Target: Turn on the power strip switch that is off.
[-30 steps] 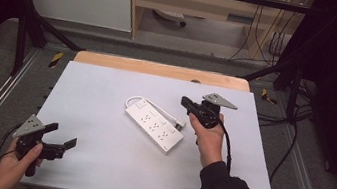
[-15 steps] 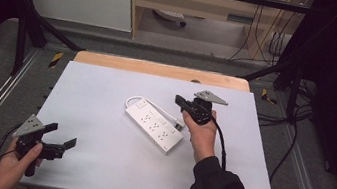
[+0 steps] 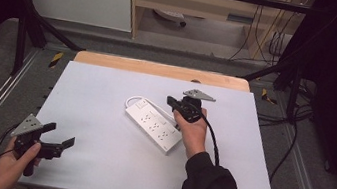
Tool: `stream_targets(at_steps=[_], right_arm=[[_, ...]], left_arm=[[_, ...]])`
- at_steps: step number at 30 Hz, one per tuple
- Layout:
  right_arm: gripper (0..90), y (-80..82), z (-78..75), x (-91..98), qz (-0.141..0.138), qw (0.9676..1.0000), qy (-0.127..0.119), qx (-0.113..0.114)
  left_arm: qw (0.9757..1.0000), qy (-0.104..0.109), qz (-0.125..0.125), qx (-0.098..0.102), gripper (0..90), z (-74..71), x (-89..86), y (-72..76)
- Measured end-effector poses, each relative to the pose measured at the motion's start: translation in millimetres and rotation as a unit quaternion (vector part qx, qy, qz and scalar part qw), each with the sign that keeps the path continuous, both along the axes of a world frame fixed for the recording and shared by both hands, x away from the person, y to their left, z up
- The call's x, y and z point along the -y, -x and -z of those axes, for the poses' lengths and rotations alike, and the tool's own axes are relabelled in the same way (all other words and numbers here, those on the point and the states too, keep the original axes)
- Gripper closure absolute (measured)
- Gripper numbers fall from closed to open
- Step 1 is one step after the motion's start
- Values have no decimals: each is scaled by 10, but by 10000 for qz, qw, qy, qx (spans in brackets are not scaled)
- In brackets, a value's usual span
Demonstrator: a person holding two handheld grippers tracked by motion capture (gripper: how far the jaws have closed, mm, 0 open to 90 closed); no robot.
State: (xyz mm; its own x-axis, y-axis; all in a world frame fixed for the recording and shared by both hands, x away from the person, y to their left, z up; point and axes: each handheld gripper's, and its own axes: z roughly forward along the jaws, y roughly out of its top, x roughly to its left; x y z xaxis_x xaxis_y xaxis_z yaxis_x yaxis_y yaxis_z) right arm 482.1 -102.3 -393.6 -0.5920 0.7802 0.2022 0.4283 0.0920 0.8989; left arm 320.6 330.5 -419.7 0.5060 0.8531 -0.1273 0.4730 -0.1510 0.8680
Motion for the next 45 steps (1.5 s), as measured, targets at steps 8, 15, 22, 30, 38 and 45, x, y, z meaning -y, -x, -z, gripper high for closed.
stream_targets(at_steps=[8, 15, 22, 30, 38, 45], right_arm=[[900, -25, 34, -114, -91, 9997, 202, -88], [900, -52, 46, -193, -149, 9994, 283, -155], [900, -79, 103, -273, -191, 9986, 407, -280], [900, -113, 156, -357, -243, 9976, 507, -414], [900, -150, 168, -418, -254, 9973, 520, -459], [900, -164, 187, -440, -265, 9966, 584, -510]], left_arm=[[10000, -32, 17, -10, 62, 3, 8, -2], [10000, -45, 21, -19, 62, 6, 15, -3], [10000, -60, 24, -18, 62, 6, 17, -1], [10000, -77, 29, -31, 62, 11, 15, -8], [10000, -71, 32, -35, 62, 9, 17, -5], [10000, -67, 40, -32, 62, 9, 20, -5]])
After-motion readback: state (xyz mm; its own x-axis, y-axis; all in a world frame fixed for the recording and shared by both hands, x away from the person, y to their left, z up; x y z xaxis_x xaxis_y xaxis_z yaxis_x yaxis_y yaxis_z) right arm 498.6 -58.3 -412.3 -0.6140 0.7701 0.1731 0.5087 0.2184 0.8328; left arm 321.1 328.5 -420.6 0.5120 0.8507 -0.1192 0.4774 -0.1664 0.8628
